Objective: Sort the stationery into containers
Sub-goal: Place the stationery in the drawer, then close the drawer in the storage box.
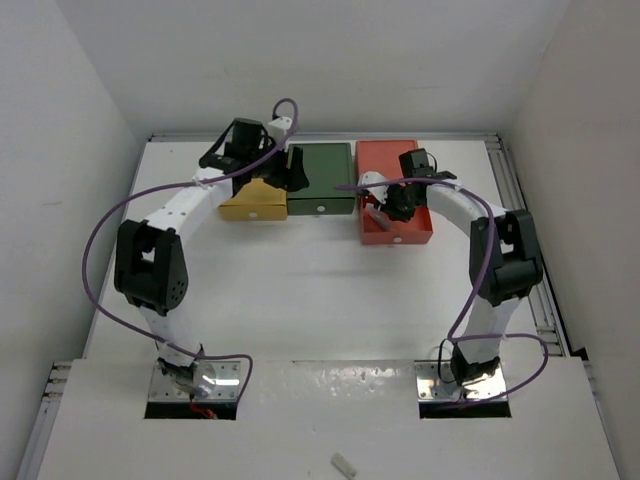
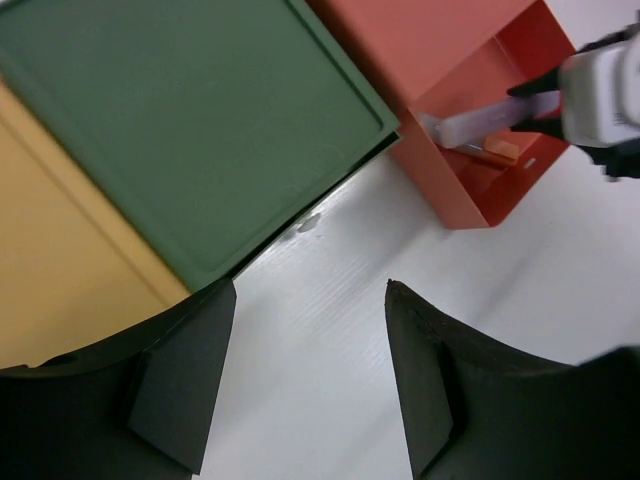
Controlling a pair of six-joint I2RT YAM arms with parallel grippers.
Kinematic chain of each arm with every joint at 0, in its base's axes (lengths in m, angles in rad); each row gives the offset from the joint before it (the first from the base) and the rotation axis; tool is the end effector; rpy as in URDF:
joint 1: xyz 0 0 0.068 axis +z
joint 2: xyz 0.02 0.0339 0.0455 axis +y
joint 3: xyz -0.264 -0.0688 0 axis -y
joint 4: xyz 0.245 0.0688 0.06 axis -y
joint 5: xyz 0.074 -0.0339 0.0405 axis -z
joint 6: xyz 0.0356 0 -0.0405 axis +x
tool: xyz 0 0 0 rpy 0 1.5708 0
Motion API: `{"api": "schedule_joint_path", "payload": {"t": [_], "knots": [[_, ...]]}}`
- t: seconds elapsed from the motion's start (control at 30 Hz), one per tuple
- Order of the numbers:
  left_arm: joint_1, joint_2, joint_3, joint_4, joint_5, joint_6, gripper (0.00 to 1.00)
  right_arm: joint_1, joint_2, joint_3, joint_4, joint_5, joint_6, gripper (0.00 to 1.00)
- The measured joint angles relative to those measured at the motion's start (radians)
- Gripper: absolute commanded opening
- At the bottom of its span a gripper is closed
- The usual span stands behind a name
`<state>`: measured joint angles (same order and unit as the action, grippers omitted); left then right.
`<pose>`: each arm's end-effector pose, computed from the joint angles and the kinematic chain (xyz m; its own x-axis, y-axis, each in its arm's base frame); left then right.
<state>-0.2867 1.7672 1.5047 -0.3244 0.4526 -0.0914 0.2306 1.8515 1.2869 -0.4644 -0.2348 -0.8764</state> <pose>0.3908 -0.1314 0.3081 -0.5841 0.0866 -0.8071 0.5526 0.7708 -0.3172 0.3761 0.0968 0.1937 -0.2732 -0.8318 -0.4832 -0.8579 0.4379 -0.2687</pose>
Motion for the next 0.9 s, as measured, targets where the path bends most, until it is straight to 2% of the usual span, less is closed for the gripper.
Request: {"api": "schedule_joint_path", "payload": {"t": [0.2,0.27,0.3,0.4,0.5,0.6,0.67,0.7,0.8,0.83,0.9], "knots": [[-0.048,0.048,0.053,-0.003,0.013,0.000,0.68,-0.007,0.046,0.001,0.002,0.027,-0.014,0.28],[-0.054,0.063,0.074,0.006,0.019,-0.001,0.68,-0.011,0.046,0.001,0.007,0.034,-0.013,0.37],[-0.057,0.076,0.093,0.013,0.021,-0.004,0.67,-0.013,0.046,0.001,0.015,0.038,-0.012,0.44],[-0.076,0.132,0.154,0.051,0.026,-0.023,0.67,-0.026,0.042,0.000,0.032,0.045,0.017,0.52],[-0.105,0.199,0.207,0.098,0.036,-0.047,0.67,-0.052,0.018,0.002,0.036,0.037,0.095,0.55],[-0.138,0.269,0.244,0.145,0.045,-0.076,0.66,-0.079,-0.027,0.024,0.029,-0.013,0.204,0.49],[-0.160,0.323,0.280,0.172,0.049,-0.094,0.65,-0.094,-0.084,0.026,0.036,-0.058,0.288,0.36],[-0.171,0.353,0.302,0.180,0.050,-0.104,0.64,-0.102,-0.121,0.022,0.046,-0.083,0.331,0.26],[-0.198,0.432,0.377,0.200,0.047,-0.119,0.60,-0.119,-0.249,-0.027,0.092,-0.156,0.447,0.13],[-0.207,0.455,0.401,0.206,0.040,-0.120,0.58,-0.124,-0.298,-0.061,0.109,-0.178,0.484,0.05],[-0.223,0.490,0.435,0.216,0.024,-0.121,0.56,-0.135,-0.373,-0.124,0.122,-0.216,0.562,0.00]]}}
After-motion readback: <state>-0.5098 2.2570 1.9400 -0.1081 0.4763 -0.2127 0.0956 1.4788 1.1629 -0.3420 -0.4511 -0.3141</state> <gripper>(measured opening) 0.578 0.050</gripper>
